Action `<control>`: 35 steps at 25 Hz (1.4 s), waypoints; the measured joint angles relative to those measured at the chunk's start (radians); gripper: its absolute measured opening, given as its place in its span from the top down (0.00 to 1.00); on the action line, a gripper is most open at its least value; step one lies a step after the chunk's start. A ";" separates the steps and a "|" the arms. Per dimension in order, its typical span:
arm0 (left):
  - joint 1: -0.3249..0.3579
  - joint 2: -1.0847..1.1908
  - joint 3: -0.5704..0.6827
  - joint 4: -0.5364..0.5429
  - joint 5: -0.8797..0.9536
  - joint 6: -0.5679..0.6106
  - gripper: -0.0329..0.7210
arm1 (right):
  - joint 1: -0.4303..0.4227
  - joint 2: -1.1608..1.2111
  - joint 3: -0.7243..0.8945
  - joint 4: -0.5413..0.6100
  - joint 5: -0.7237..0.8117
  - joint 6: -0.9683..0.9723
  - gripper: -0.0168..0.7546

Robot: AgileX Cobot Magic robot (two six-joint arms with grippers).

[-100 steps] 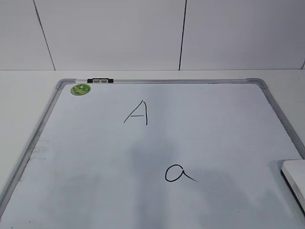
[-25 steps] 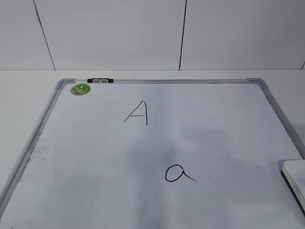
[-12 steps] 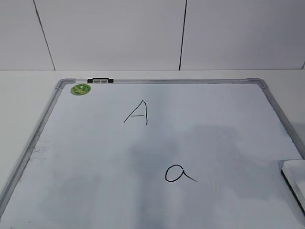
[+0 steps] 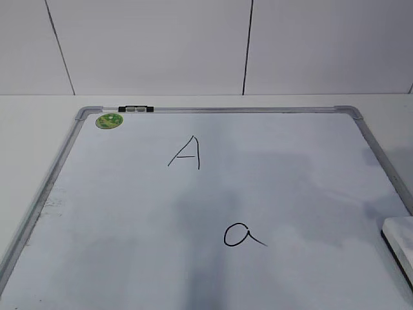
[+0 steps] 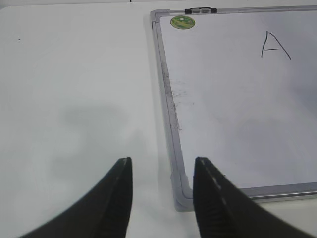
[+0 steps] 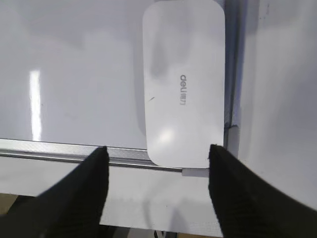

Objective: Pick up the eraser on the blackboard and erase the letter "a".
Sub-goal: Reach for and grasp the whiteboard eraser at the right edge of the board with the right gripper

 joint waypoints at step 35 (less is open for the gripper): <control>0.000 0.000 0.000 0.000 0.000 0.000 0.55 | 0.036 0.227 -0.006 -0.089 -0.092 0.005 0.10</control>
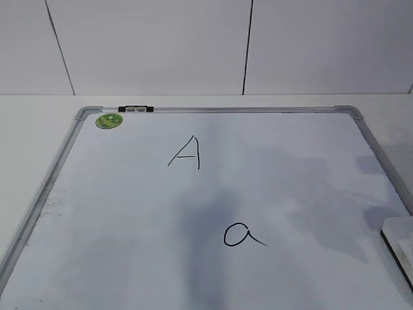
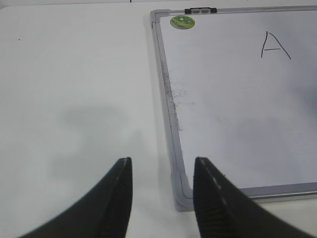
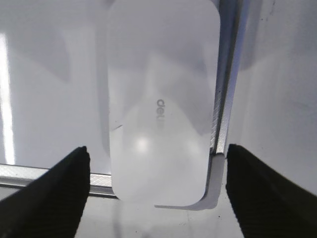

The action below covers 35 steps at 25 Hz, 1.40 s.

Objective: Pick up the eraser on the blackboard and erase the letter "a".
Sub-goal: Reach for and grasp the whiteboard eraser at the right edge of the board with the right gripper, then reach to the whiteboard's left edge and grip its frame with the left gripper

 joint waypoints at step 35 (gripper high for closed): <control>0.000 0.000 0.000 0.000 0.000 0.000 0.55 | 0.002 0.185 -0.005 -0.004 -0.136 -0.002 0.14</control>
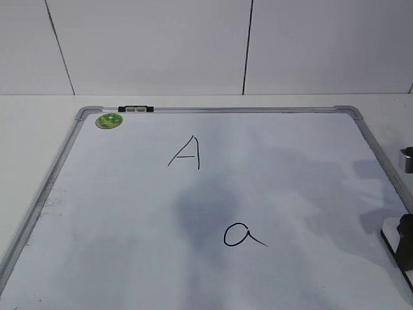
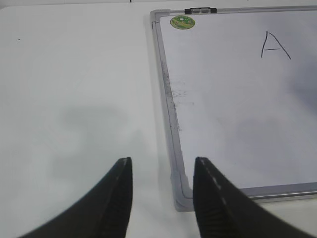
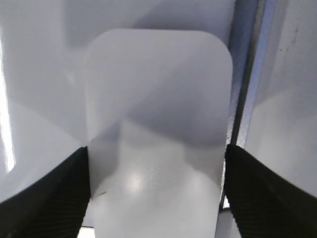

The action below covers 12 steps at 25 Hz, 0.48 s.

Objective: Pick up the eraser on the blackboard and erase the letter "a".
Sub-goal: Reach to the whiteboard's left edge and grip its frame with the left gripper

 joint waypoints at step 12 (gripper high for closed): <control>0.000 0.000 0.000 0.000 0.000 0.000 0.55 | 0.001 0.014 0.000 0.002 -0.025 -0.001 0.21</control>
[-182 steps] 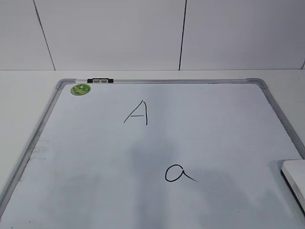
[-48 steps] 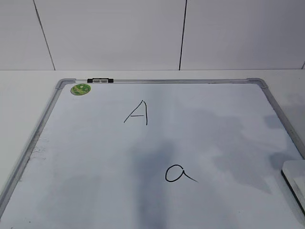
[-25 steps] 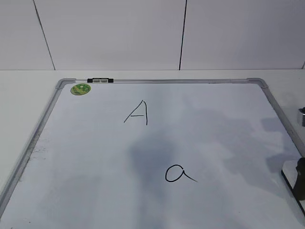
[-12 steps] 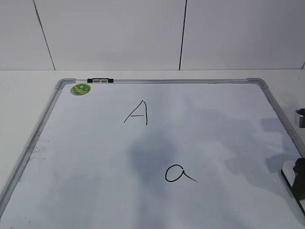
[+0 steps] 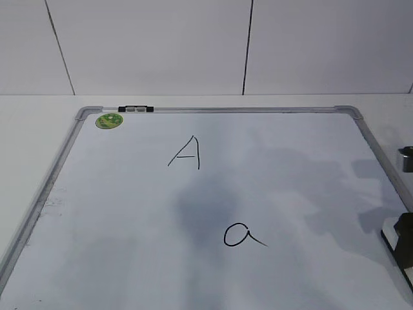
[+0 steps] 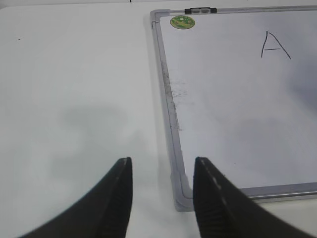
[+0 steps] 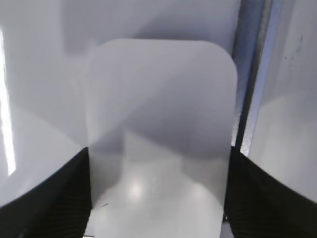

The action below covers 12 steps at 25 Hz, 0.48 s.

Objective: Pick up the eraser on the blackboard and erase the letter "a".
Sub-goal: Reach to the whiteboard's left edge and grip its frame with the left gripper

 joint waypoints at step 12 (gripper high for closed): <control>0.000 0.000 0.000 0.000 0.000 0.000 0.55 | 0.000 0.000 0.000 0.000 0.000 0.000 0.23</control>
